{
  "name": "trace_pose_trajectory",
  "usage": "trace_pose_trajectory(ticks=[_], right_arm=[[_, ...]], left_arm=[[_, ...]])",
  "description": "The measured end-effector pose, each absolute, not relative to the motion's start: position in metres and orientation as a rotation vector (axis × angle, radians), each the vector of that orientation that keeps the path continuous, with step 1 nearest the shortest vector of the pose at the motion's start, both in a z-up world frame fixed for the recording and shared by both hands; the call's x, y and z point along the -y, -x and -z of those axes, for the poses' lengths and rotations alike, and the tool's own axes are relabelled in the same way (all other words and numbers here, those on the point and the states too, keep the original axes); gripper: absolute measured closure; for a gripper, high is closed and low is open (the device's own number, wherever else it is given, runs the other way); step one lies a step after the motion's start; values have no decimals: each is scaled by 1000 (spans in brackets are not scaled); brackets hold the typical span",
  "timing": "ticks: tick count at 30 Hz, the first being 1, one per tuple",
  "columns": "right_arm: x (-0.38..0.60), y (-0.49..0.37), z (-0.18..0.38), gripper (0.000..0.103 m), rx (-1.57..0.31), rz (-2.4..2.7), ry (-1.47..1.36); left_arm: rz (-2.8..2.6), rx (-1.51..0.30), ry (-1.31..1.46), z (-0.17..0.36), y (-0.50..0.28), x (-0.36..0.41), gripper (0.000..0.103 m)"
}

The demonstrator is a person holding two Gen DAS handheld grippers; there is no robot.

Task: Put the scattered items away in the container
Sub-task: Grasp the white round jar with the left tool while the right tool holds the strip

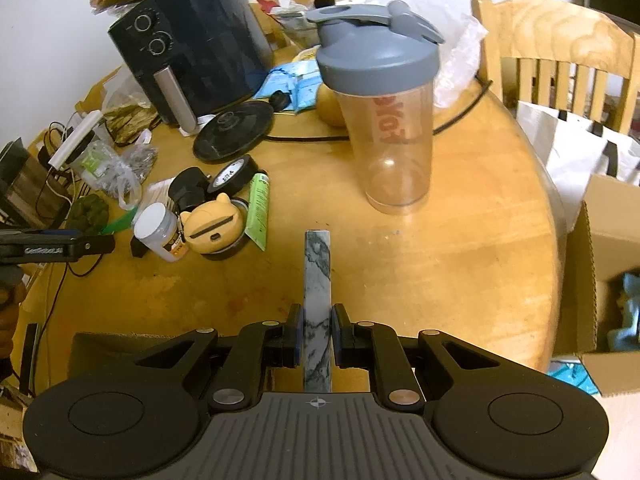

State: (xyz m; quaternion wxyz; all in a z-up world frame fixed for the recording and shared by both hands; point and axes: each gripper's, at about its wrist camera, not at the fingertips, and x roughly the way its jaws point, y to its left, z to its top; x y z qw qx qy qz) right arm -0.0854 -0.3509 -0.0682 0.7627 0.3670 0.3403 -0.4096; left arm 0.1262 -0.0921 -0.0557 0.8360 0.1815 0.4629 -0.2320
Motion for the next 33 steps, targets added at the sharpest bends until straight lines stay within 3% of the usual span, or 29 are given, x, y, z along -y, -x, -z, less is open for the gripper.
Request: trace_pose_trajectory(ticks=[11,14,19,23,33], right_arm=[[340,99,72,86,-729,968,-847],[338,103,73,86,-727,988,-858],[337,106,74,86,-726,1018,-877],[336,108,74,86,-722,1037,-887],[335,114,78,86,-713,1060,-914]], left_arm=[[556,-986,-466,79,-153,117,28],[573,-1000,-490,86,-158,124,37],[602,-1010,-516,94,-163,132,40],[617,-1027,-541,101,-167,139,49],[645,-1057,-533,106,-177,141,50]])
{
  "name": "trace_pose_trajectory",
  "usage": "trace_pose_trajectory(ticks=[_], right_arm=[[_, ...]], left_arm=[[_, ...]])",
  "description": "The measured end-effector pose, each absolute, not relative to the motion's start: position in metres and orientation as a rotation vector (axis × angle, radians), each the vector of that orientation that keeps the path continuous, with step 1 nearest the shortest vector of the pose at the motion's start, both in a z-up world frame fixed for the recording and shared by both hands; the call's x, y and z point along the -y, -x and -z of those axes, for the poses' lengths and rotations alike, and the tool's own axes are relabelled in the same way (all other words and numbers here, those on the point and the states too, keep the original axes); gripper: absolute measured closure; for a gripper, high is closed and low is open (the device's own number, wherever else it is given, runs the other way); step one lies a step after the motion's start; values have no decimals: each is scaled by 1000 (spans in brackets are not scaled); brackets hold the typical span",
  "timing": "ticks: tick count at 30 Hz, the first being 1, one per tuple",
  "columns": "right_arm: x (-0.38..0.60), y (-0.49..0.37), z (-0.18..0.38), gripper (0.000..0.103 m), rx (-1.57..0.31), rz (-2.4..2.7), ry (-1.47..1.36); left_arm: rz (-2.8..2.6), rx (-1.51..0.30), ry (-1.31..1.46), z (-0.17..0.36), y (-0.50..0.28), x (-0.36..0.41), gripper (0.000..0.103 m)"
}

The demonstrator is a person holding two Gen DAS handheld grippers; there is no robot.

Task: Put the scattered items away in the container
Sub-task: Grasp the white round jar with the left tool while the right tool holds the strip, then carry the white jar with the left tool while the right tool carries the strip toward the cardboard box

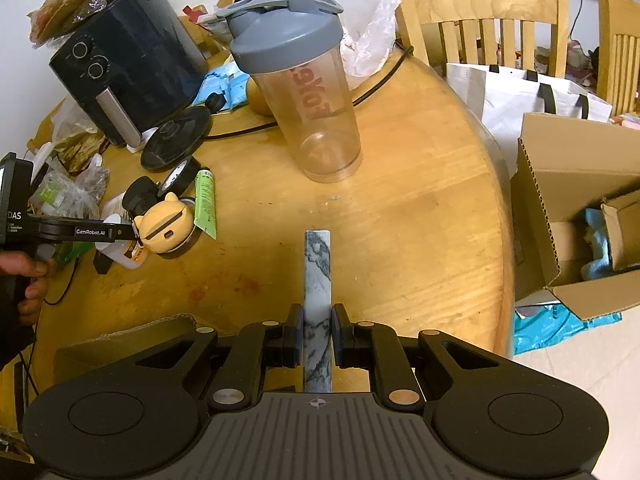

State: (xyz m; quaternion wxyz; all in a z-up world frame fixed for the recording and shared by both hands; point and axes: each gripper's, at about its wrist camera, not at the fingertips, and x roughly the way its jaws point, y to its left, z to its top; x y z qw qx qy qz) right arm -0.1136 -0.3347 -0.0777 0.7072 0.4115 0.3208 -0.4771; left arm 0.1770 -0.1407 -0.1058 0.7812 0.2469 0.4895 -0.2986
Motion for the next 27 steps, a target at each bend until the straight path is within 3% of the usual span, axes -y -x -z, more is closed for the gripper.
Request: trace_pose_trajectory(ticks=[27], right_arm=[[338,106,71,86,-675,1036,-884]], left_arm=[[605,-984,-569,32,-138,160,50]])
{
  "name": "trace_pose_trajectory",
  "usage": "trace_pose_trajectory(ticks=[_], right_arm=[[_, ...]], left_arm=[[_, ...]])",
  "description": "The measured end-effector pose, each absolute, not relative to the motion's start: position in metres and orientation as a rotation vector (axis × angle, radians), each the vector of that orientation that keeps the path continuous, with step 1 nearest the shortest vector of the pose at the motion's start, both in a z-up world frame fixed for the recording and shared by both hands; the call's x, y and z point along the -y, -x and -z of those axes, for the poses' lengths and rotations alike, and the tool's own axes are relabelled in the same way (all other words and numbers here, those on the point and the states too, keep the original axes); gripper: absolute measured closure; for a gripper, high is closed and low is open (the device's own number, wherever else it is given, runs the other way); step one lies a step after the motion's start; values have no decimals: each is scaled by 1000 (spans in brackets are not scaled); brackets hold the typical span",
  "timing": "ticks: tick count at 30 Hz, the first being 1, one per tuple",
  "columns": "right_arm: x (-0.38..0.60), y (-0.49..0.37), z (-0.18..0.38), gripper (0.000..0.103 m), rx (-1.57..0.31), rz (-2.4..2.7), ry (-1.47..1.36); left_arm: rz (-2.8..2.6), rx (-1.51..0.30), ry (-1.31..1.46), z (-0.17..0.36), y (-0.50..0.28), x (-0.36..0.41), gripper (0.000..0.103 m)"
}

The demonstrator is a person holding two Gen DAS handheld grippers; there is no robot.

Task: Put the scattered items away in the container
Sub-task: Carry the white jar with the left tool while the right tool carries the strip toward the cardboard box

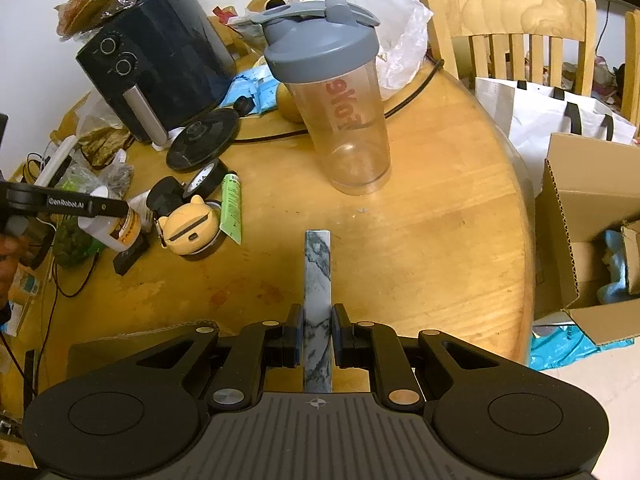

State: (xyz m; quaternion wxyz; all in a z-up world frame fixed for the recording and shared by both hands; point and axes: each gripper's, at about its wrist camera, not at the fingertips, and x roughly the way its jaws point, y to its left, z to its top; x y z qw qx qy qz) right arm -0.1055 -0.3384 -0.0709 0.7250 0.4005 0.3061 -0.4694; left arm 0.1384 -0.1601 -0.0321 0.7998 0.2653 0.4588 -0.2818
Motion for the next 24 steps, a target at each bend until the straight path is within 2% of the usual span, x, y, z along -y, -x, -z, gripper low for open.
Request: trace_pose_trajectory(ticks=[10,24], right_arm=[[336,108,65,86,-659,1036,-874],[334,104,56,86,-646,1029,-858]], left_arm=[[658,-924,-474,1,-120,169,50],[619,-914,-384,-18,-106,148,50]])
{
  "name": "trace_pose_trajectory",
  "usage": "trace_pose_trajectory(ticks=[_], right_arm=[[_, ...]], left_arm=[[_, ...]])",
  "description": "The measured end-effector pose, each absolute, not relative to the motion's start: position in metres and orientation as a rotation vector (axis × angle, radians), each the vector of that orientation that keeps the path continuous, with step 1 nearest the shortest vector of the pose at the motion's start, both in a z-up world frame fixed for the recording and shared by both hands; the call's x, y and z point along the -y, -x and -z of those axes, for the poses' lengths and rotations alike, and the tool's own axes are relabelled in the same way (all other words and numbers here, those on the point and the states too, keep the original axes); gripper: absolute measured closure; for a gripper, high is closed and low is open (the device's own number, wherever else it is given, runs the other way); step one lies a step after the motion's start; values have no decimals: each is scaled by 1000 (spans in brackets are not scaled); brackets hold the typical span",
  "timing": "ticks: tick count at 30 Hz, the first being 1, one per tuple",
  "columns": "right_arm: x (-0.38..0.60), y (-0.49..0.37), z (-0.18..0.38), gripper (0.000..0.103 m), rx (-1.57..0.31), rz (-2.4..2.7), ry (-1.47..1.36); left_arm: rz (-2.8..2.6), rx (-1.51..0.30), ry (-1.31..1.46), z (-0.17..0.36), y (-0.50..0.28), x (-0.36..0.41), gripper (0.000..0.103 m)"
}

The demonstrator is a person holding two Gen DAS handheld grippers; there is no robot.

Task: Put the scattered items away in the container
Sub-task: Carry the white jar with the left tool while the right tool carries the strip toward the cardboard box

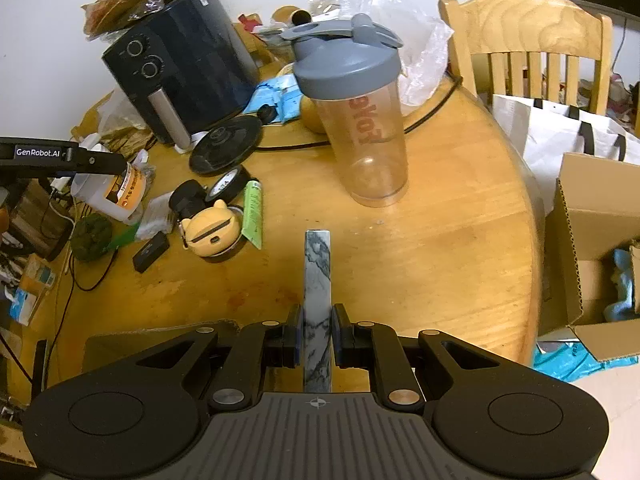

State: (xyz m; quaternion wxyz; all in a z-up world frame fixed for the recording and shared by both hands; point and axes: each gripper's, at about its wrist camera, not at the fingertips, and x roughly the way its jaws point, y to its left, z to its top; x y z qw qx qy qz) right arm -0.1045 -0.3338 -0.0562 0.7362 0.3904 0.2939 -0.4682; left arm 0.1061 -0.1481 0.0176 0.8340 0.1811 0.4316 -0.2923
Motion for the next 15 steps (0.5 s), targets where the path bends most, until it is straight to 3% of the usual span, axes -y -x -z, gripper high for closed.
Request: trace_pose_trajectory(ticks=[15], right_arm=[[337,68,51,86,-663,982,-853]], left_arm=[[503,-999,-217,-5,-78,73,50]])
